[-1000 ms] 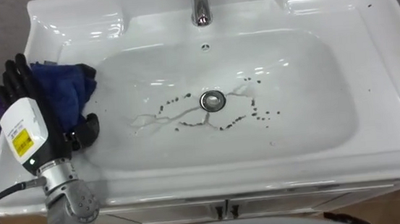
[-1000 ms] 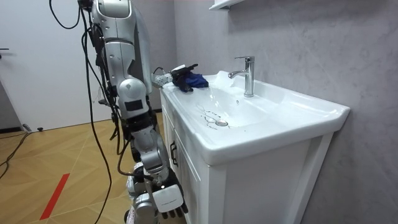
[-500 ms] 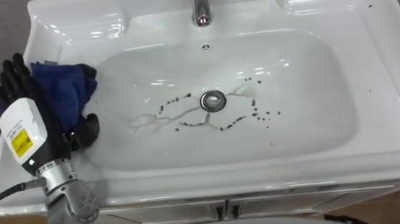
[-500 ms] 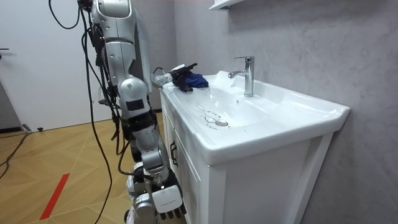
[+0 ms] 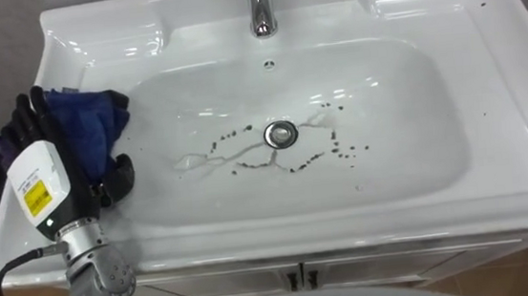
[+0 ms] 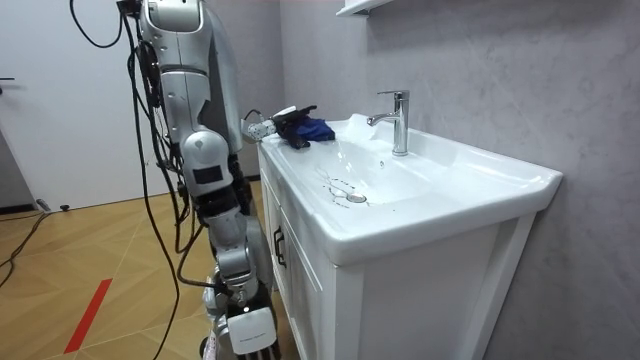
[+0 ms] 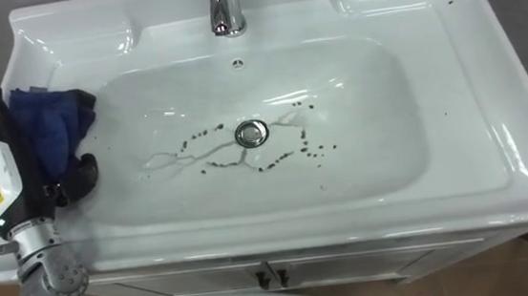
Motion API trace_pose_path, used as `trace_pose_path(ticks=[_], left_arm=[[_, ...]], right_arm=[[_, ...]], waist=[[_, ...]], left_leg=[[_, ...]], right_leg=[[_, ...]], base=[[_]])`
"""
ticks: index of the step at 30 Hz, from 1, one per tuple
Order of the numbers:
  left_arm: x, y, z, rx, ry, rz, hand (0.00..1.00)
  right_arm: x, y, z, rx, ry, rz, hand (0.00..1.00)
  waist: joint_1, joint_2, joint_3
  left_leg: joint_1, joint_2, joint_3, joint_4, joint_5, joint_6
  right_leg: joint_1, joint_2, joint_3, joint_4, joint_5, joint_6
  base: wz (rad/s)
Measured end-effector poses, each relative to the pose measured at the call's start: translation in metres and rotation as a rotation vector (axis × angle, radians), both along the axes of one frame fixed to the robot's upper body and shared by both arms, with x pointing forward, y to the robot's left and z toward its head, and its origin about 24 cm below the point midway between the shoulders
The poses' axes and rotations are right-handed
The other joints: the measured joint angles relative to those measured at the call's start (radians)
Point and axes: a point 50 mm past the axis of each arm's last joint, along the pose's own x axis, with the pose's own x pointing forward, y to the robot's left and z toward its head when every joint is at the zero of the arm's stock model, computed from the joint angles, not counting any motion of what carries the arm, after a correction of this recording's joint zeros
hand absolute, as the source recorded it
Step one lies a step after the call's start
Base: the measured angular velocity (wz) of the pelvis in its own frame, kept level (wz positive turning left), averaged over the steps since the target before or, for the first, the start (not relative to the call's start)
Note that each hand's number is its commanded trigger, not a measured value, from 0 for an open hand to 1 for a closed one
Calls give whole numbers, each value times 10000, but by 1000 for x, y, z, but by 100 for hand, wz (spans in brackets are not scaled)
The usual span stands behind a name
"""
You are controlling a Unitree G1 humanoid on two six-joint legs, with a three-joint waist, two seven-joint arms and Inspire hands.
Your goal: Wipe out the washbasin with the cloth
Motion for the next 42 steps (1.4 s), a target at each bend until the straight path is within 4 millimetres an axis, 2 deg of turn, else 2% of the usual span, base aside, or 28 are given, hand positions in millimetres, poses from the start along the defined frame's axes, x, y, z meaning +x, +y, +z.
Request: trace_pose_path(ticks=[1, 8, 9, 10, 11, 12, 16, 21, 24, 31, 42], left_arm=[[-1, 1, -1, 10, -1, 87, 0], [-4, 2, -4, -111, 117, 287, 0], [-4, 2, -4, -110, 122, 292, 35], [-4, 2, -5, -116, 137, 300, 47], [-4, 2, -5, -123, 167, 312, 80], [-5, 2, -6, -124, 187, 320, 100], [-7, 3, -9, -131, 361, 396, 100], [-15, 2, -14, -197, 660, 460, 100], [-20, 1, -18, -133, 625, 731, 100], [-23, 11, -18, 275, 337, 1377, 100], [-23, 16, -18, 469, 277, 1568, 100]], right_arm=[[-2, 0, 0, -57, 195, 198, 0], [-3, -1, 0, -204, 673, 1010, 0], [-3, -2, 0, -224, 699, 1060, 0], [-4, -2, 1, -254, 752, 1090, 0], [-5, -2, 1, -299, 809, 1117, 0], [-5, -3, 1, -318, 829, 1148, 0], [-8, -4, 1, -477, 1043, 1127, 0], [-10, -4, 1, -465, 1183, 1066, 0], [-15, -4, 1, -464, 1364, 1018, 0], [-20, -4, 1, -421, 1551, 966, 0], [-20, -4, 2, -417, 1688, 927, 0]], waist=[[0, 21, -31], [0, -16, -87], [0, -31, -97], [0, -34, -100], [1, -33, -100], [1, -33, -101], [3, 39, -148], [4, 69, -147], [2, 54, -150], [2, -55, -217], [5, -73, -212]], left_leg=[[15, 0, 0, 1, 0, 0], [280, 0, -32, -40, 22, 3], [293, 0, -35, -40, 22, 3], [321, 0, -37, -41, 22, 3], [362, -2, -37, -42, 21, 3], [397, -2, -35, -42, 22, 3], [449, -1, -38, -42, 22, 4], [481, 1, -23, -26, 52, -4], [540, 6, -27, -45, 77, -11], [624, 15, -26, -136, 123, -41], [631, 6, -10, -140, 122, -41]], right_leg=[[6, -3, 4, 3, 0, 0], [242, -7, 39, -10, -6, -9], [252, -6, 45, -5, -5, -9], [280, -7, 46, -5, -5, -9], [326, -9, 52, -8, -6, -9], [343, -10, 63, -7, -6, -8], [353, 0, 160, 55, -9, -13], [325, 8, 265, 151, -39, -43], [341, 18, 256, 160, -65, -72], [349, 17, 258, 226, -89, -92], [323, -3, 256, 301, -147, -94]], base=[[-7], [-2], [0], [0], [0], [-5], [-7], [-7], [1], [-1], [0]])
